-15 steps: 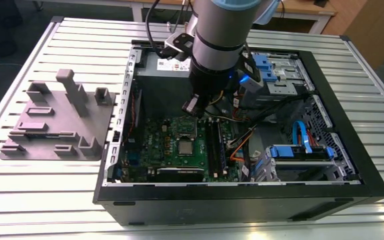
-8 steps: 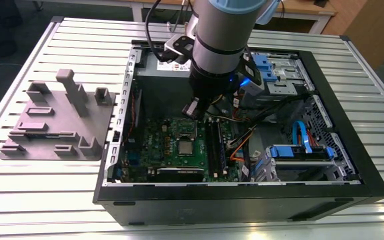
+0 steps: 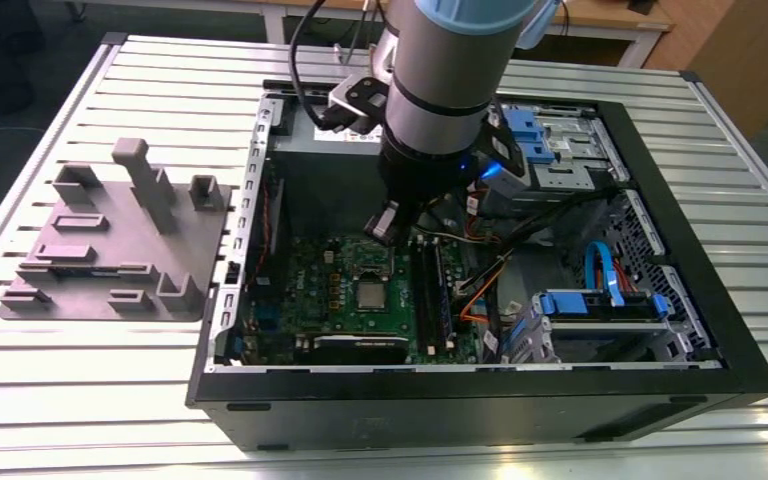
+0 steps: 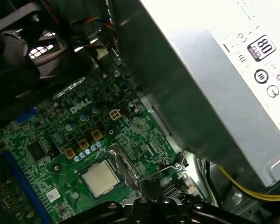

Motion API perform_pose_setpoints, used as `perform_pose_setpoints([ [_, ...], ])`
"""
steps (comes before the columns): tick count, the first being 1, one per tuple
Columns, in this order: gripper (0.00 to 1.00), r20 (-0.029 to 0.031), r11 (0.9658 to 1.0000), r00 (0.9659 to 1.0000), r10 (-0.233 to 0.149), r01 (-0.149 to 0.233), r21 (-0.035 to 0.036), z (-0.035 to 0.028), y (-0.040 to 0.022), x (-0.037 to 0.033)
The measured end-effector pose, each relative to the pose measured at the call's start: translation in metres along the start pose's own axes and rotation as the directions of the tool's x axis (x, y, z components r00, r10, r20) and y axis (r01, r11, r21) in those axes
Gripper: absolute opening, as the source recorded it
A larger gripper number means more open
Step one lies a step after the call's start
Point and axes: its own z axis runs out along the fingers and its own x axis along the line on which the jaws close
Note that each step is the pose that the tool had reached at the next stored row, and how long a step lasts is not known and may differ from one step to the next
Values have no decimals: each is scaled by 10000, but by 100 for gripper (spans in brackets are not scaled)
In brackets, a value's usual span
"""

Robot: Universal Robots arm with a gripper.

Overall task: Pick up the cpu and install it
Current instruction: 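Close the cpu cover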

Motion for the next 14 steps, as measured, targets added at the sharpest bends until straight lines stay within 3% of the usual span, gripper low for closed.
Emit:
perform_pose_setpoints([
  [9, 10, -49, 10000, 10000, 3, -3, 34, 6, -57, 82],
  [14, 10, -60, 10000, 10000, -14, 14, 40, 12, -31, 127],
])
